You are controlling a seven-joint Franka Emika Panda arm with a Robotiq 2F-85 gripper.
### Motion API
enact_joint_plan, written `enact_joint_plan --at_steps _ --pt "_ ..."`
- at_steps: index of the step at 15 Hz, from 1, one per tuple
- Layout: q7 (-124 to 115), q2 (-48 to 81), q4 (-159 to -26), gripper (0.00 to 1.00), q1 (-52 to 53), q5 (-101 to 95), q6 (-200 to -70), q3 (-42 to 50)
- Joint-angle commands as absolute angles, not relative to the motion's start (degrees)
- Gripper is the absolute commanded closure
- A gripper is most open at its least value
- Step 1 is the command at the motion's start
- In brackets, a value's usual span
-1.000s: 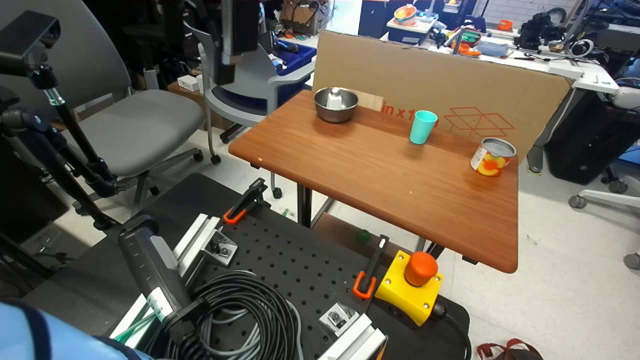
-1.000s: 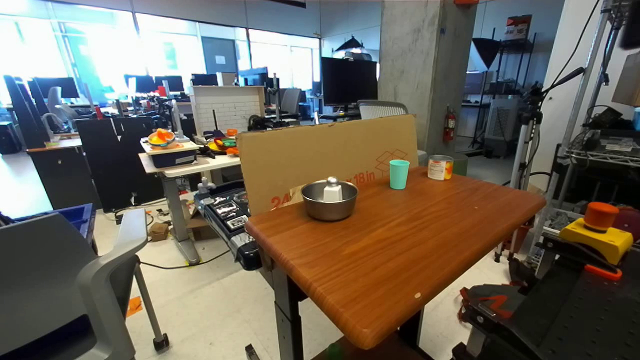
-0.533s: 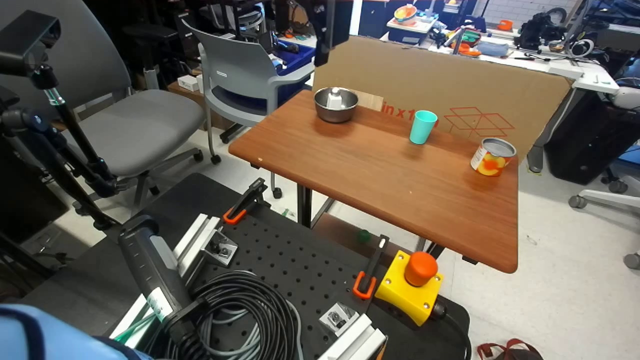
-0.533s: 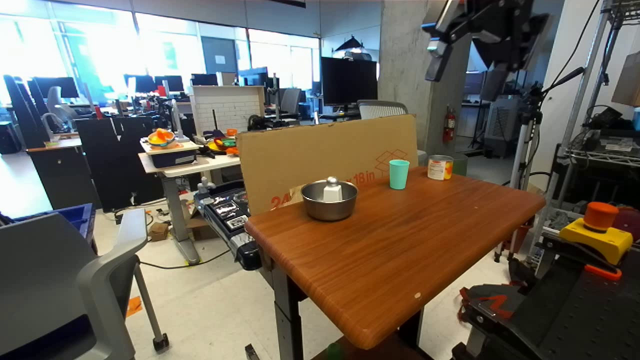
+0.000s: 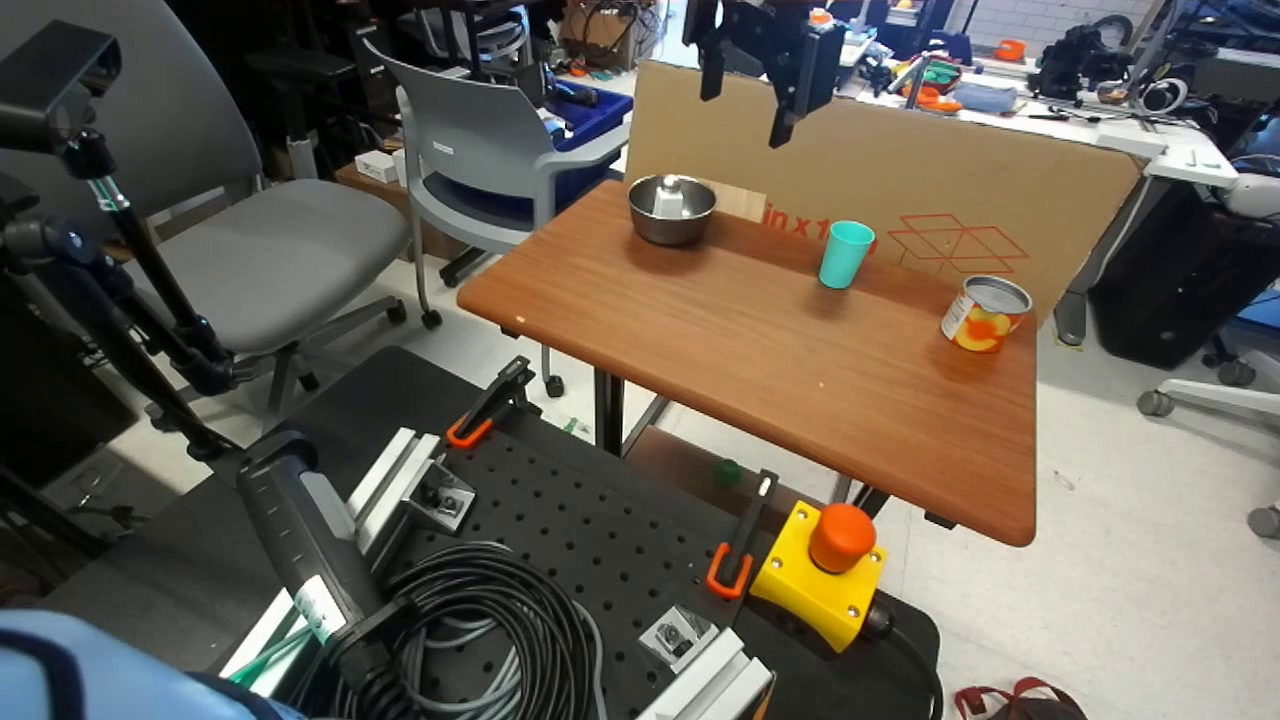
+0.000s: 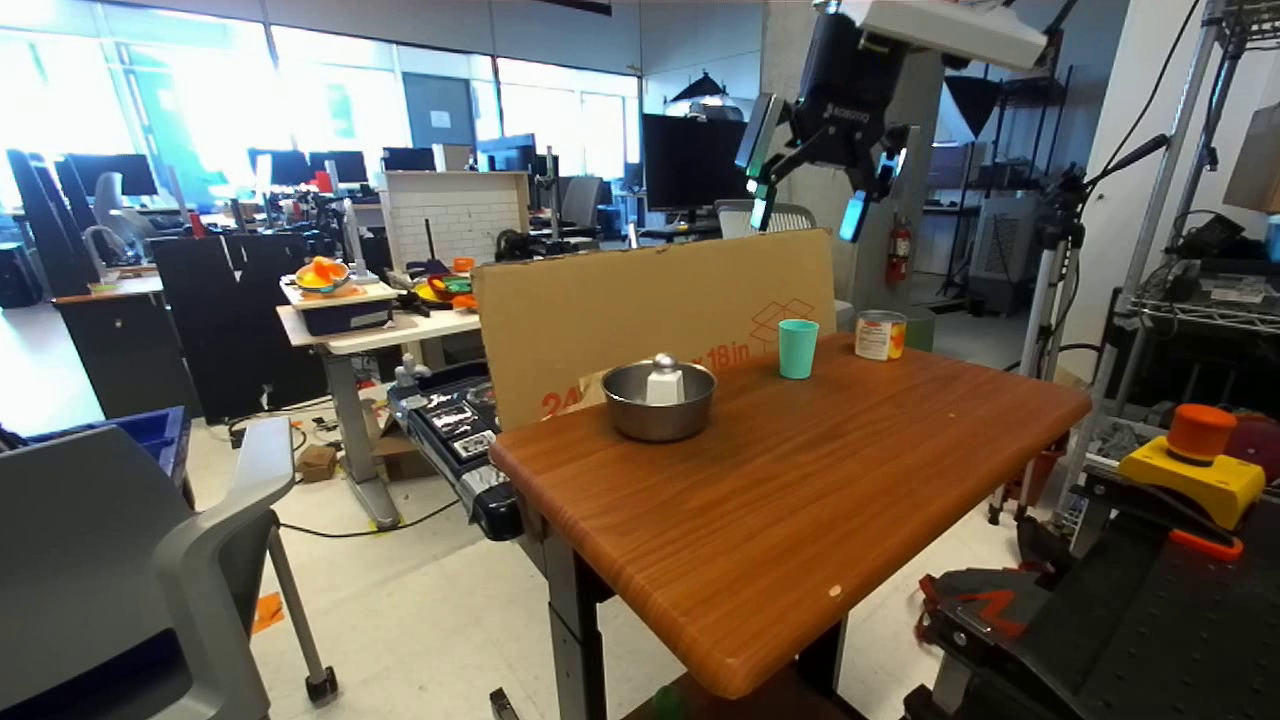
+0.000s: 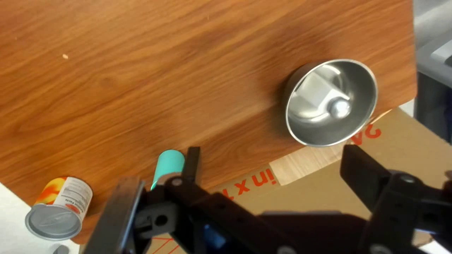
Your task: Move the blue cup closer to you
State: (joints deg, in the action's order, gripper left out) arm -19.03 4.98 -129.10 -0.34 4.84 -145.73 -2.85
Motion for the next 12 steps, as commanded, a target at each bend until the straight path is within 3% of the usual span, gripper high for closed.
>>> enact_joint_plan --at_steps 1,12 --pt "-22.8 13.9 -118.7 0.00 0.7 -2.1 -143.7 0.3" --pt "-23.1 30.9 -100.1 0.00 4.1 -6.4 -137.5 5.9"
